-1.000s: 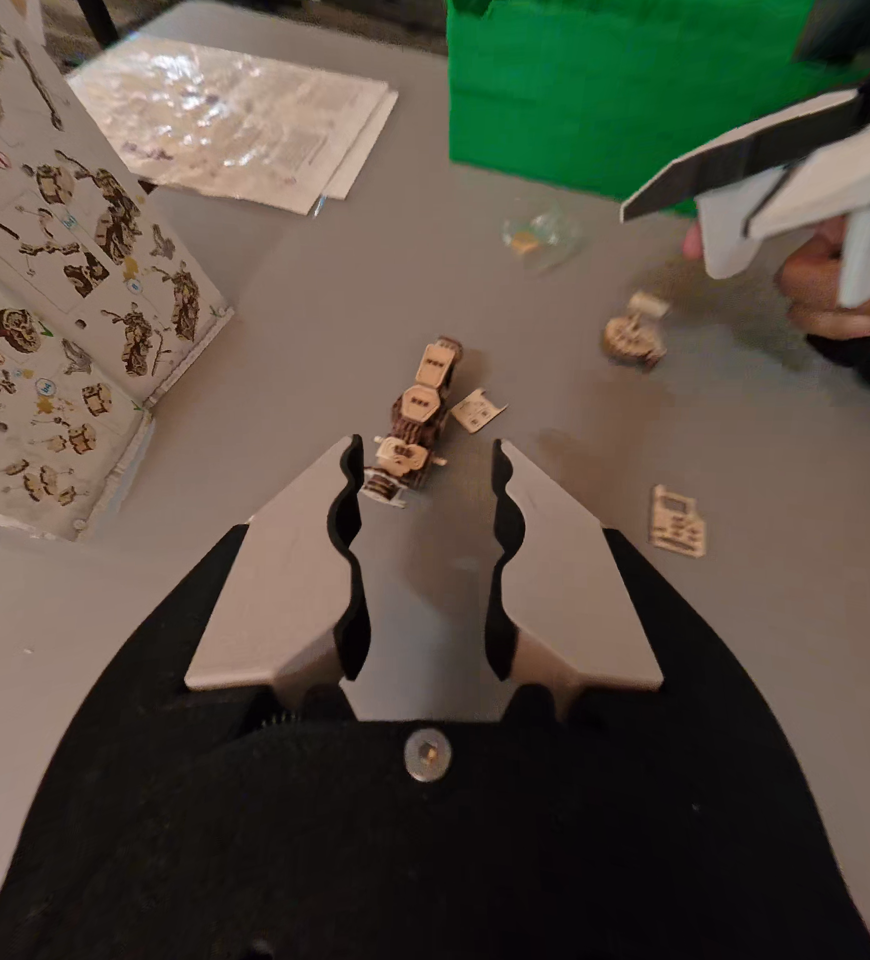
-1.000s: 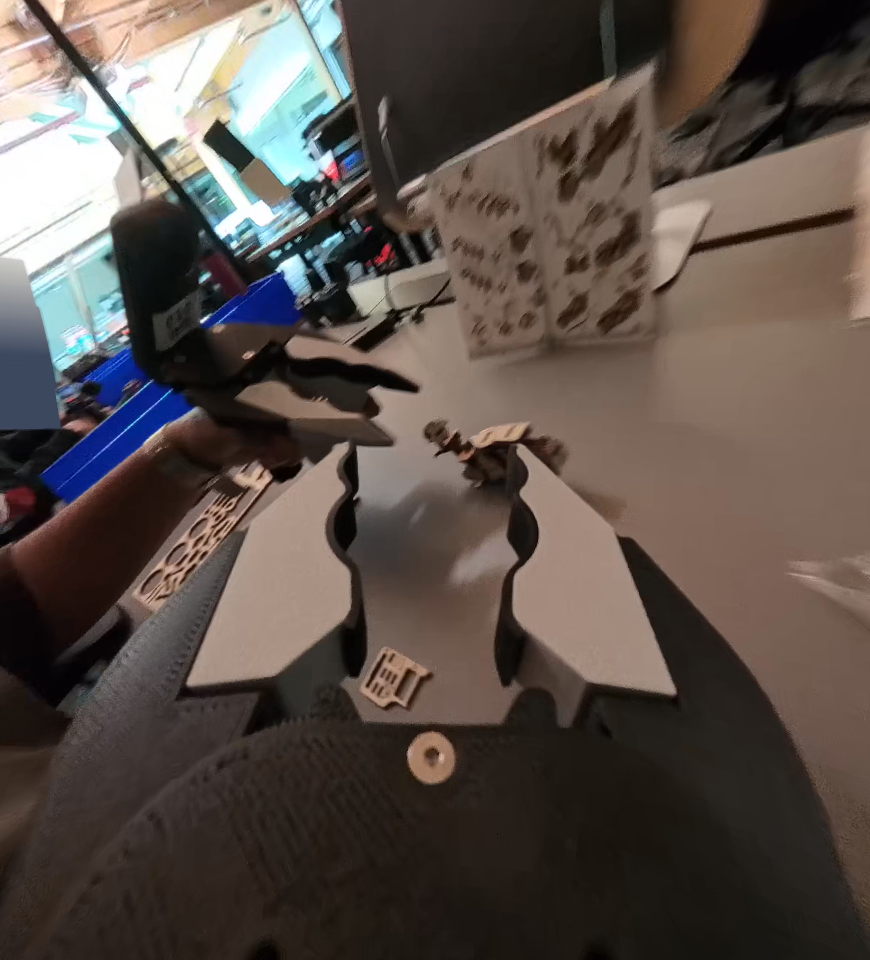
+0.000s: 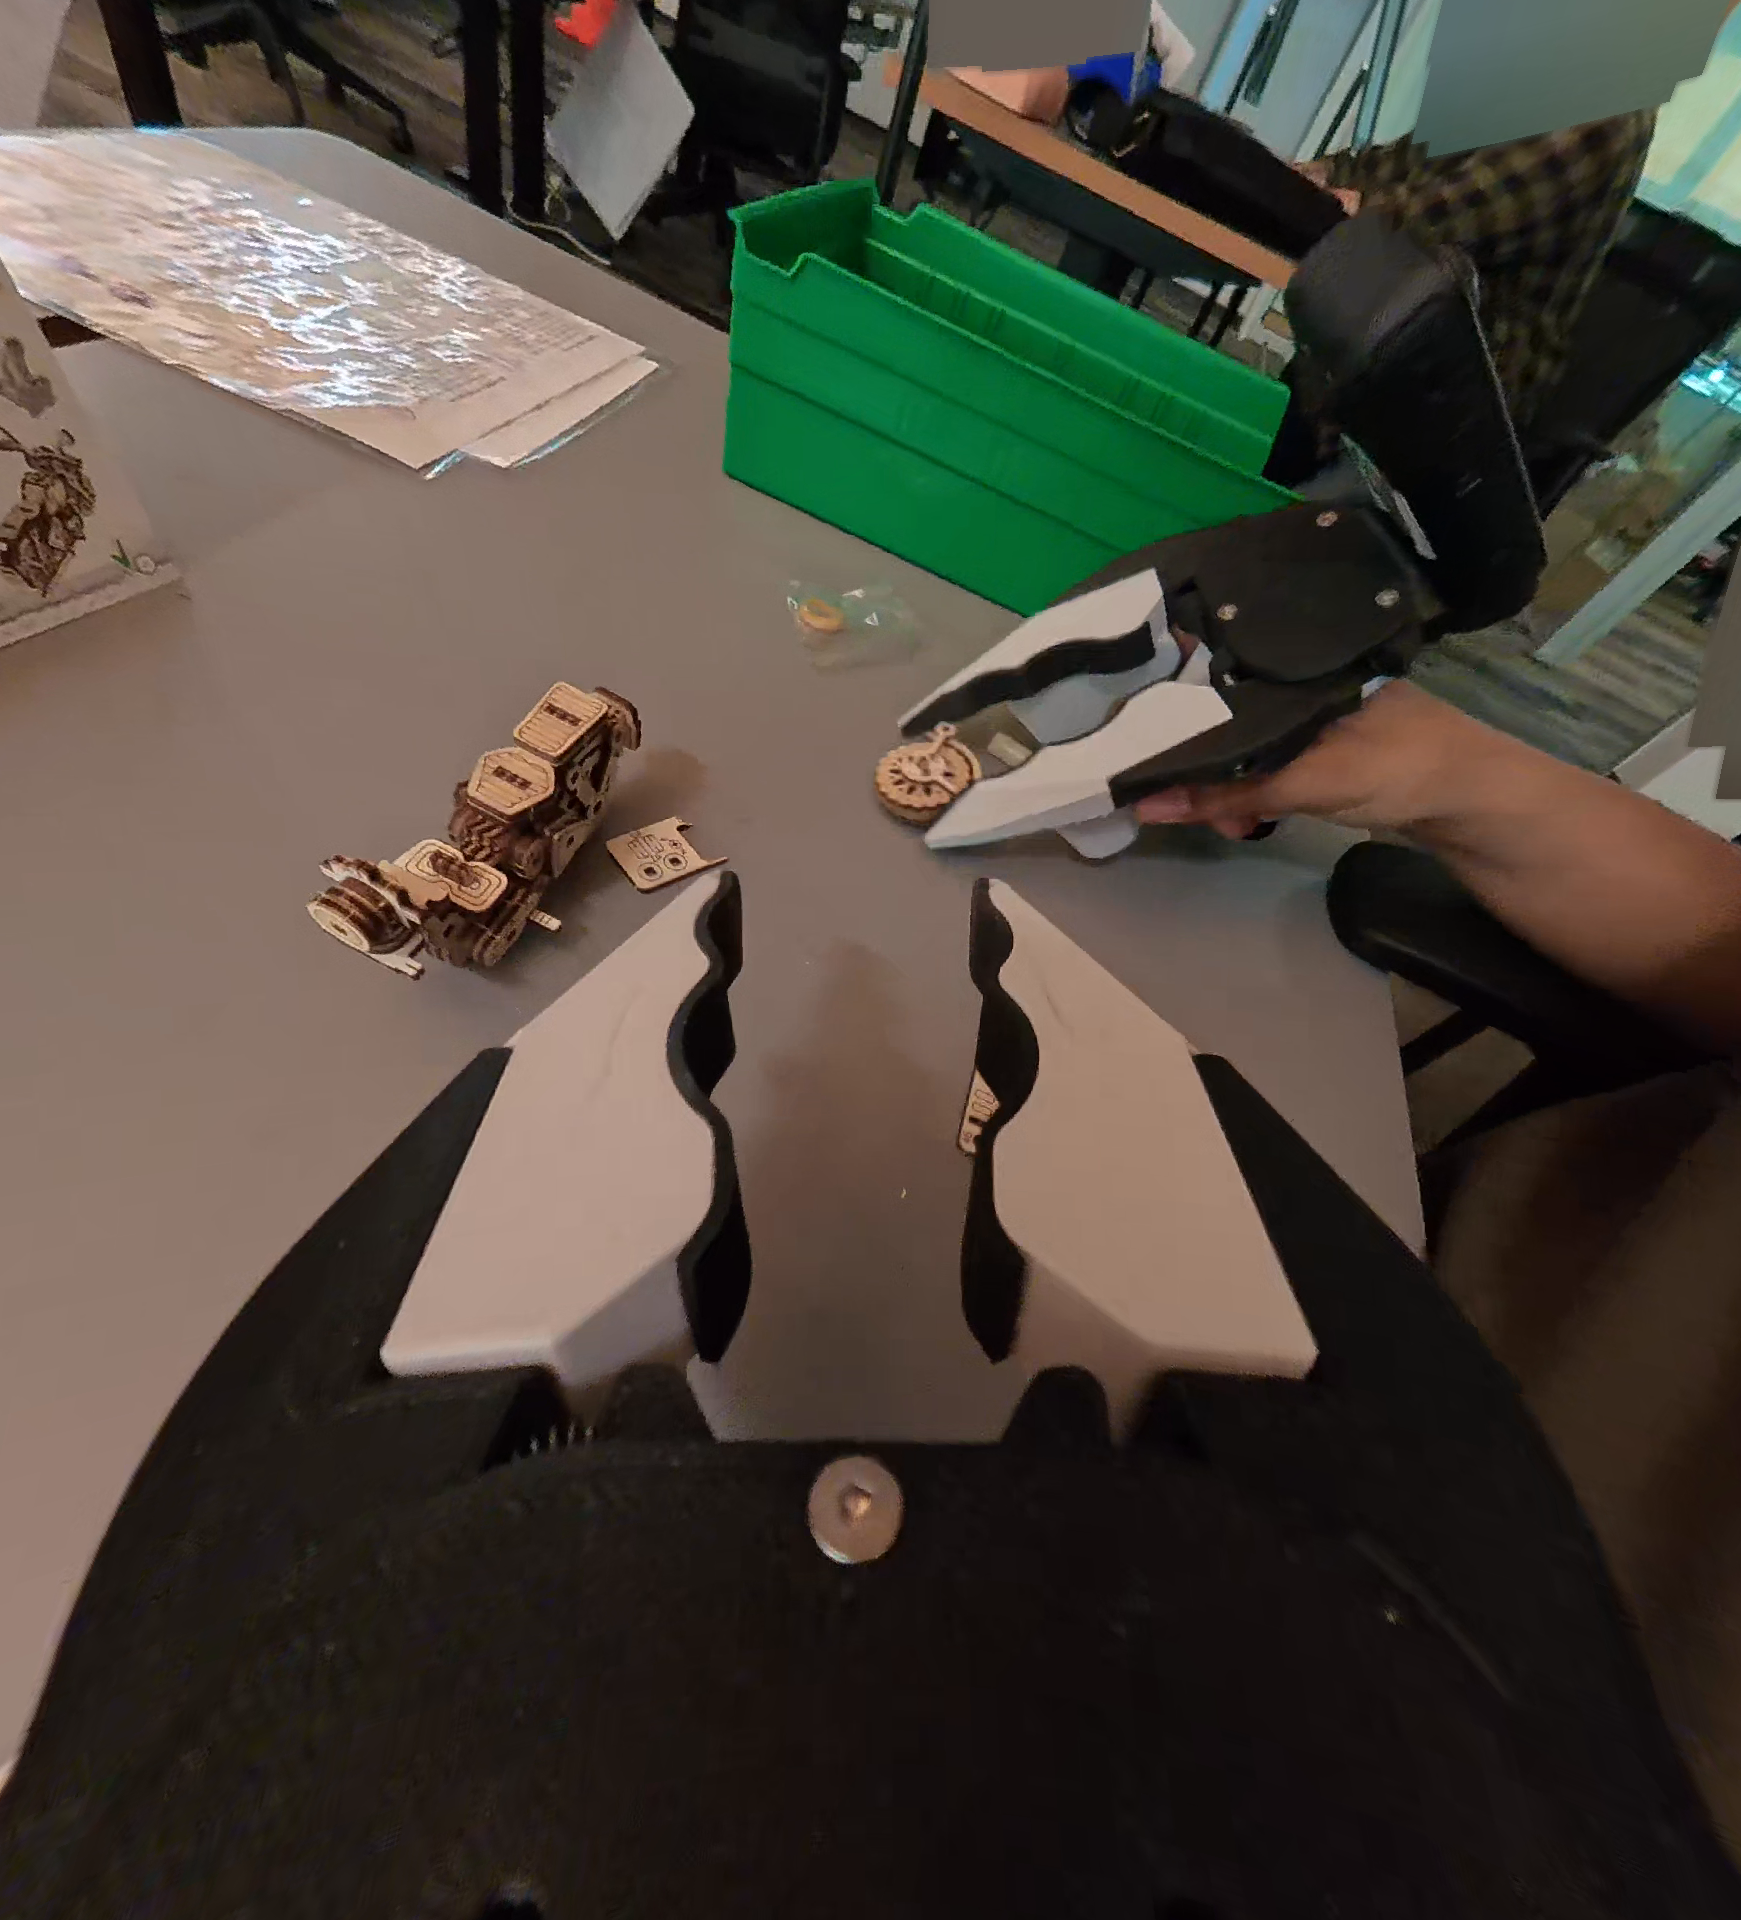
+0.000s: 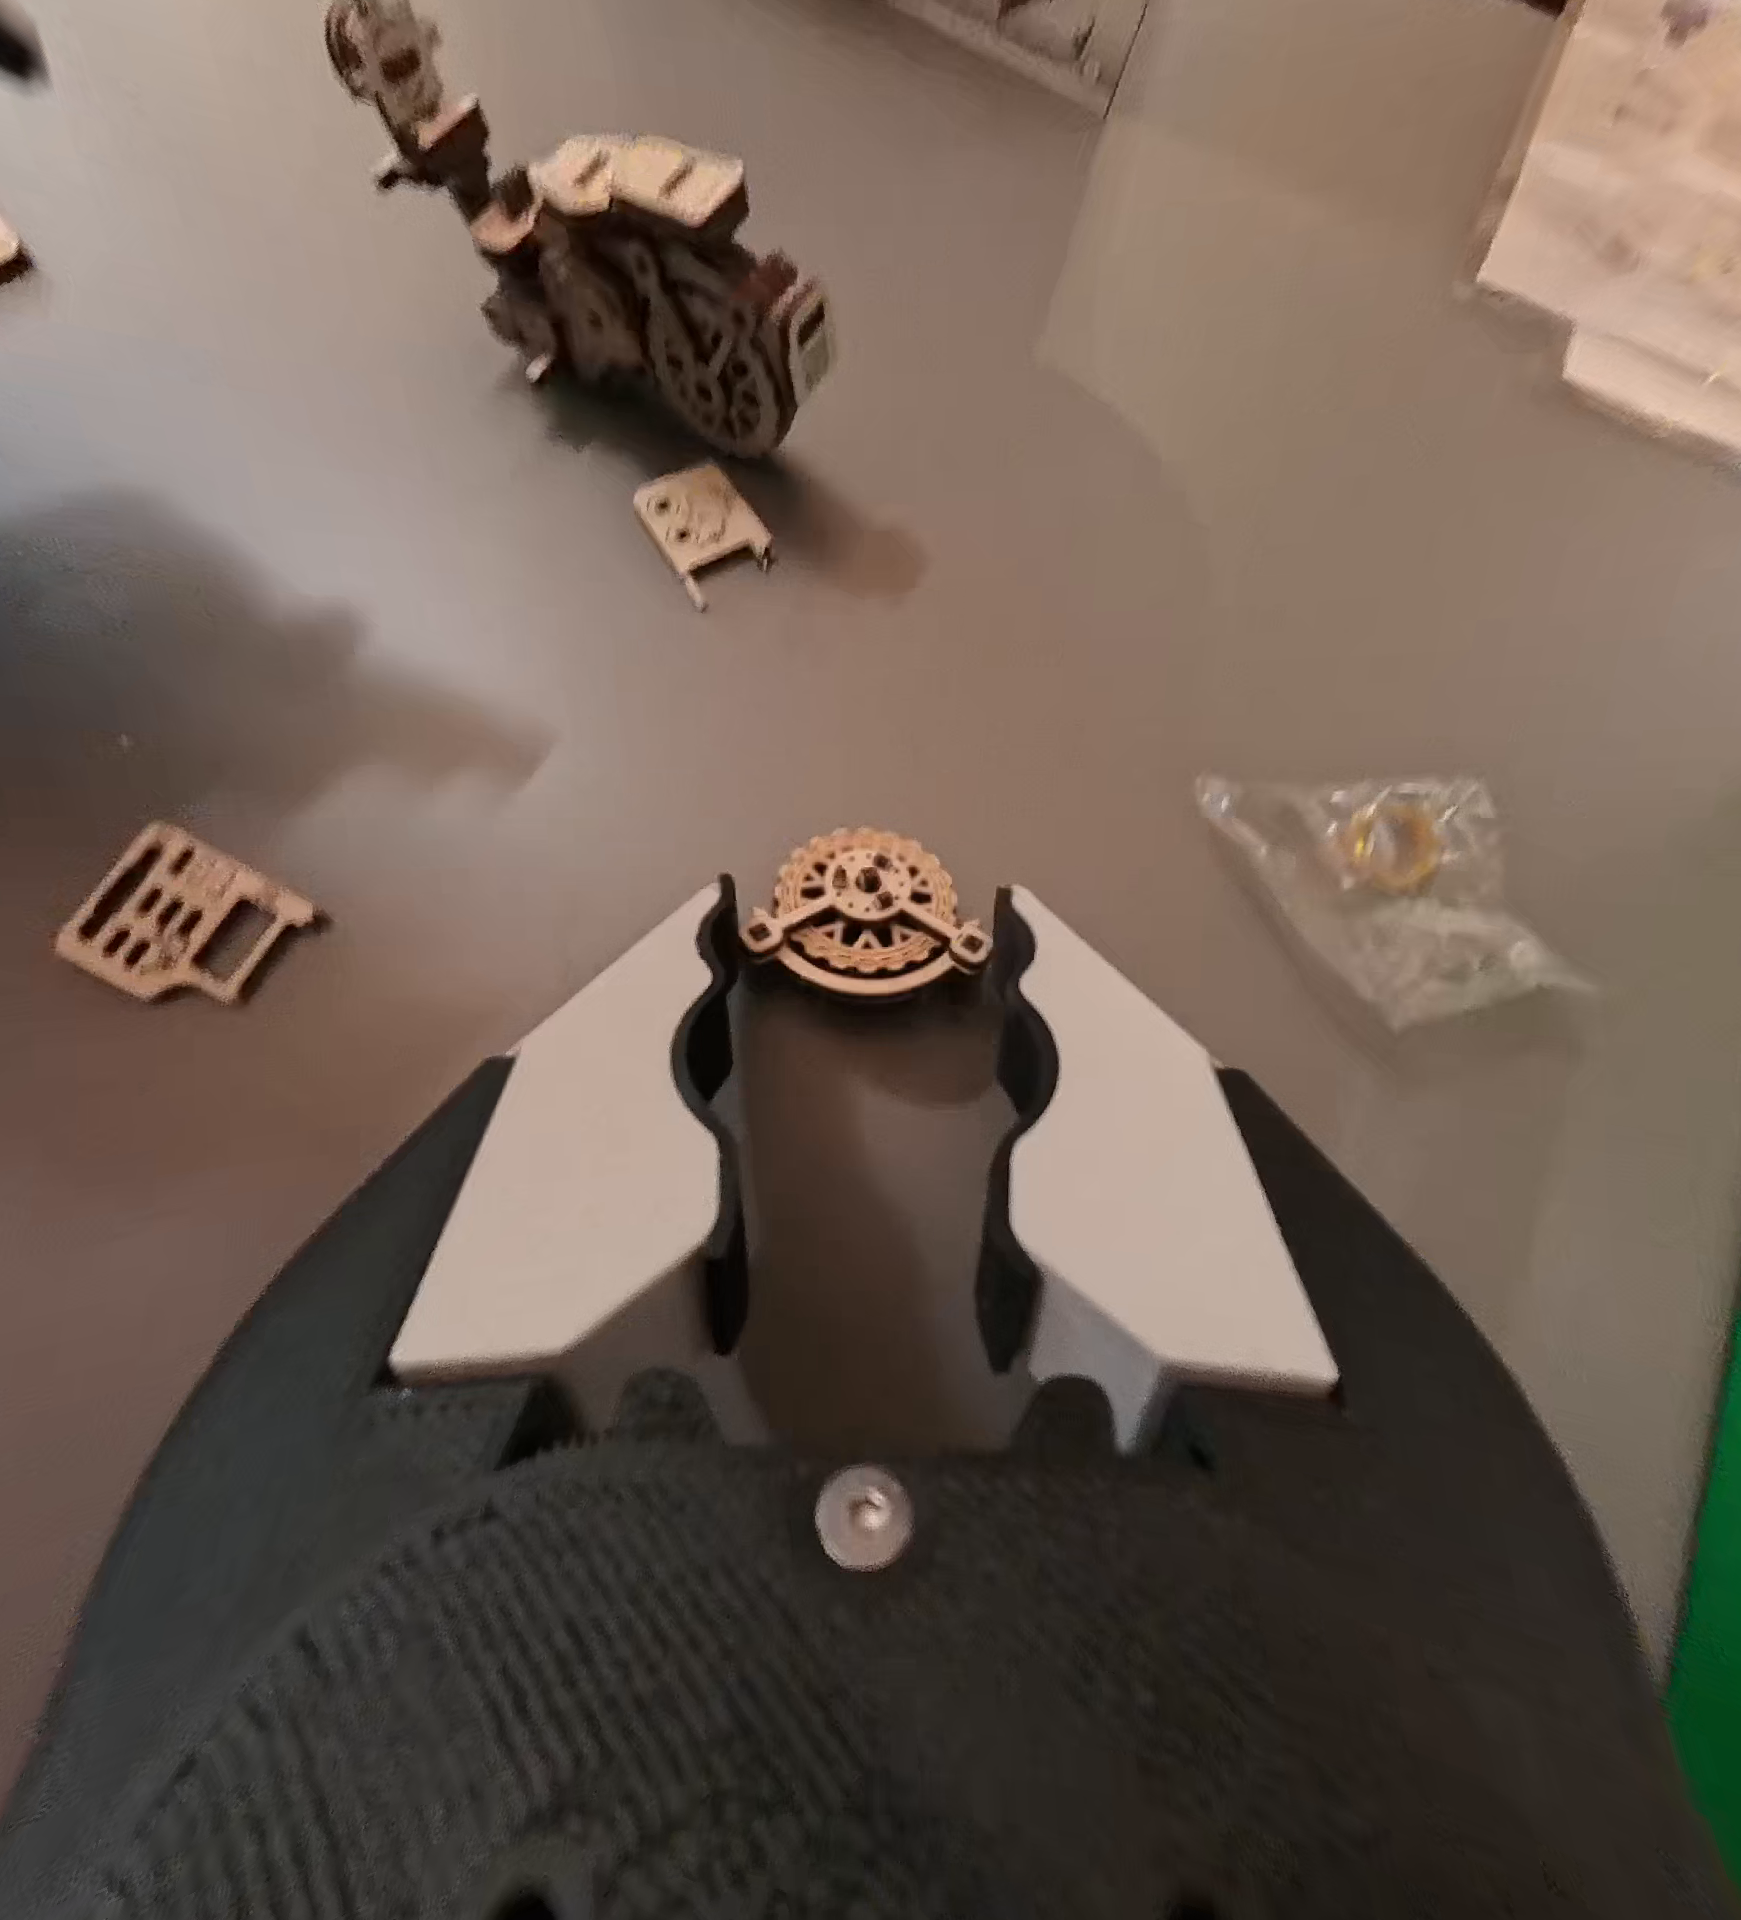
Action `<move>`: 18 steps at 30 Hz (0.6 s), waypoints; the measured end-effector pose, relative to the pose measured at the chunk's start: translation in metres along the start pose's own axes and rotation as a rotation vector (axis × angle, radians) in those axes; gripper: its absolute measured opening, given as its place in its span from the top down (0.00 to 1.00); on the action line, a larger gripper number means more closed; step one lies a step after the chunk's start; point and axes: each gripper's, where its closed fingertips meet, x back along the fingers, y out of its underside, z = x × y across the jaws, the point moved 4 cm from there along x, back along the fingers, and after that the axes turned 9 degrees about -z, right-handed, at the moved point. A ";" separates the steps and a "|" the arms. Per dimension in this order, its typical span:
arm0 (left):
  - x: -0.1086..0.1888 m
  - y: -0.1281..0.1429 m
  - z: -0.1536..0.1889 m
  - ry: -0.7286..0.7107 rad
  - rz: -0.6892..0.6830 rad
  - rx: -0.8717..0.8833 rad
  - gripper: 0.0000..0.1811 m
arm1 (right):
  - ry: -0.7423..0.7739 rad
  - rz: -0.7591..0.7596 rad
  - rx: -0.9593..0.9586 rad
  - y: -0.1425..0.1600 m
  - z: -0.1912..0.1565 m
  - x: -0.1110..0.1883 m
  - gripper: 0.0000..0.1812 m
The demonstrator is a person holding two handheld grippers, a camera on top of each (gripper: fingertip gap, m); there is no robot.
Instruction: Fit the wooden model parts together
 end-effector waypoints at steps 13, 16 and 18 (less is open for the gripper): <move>-0.005 0.012 0.009 -0.128 0.160 0.039 0.80 | 0.092 0.108 -0.307 -0.065 0.026 -0.048 0.74; 0.004 0.008 0.013 -0.097 0.221 0.078 0.80 | 0.133 0.065 -0.273 -0.065 0.022 -0.055 0.74; 0.008 0.007 0.017 -0.060 0.246 0.120 0.80 | 0.151 0.042 -0.265 -0.061 0.019 -0.055 0.74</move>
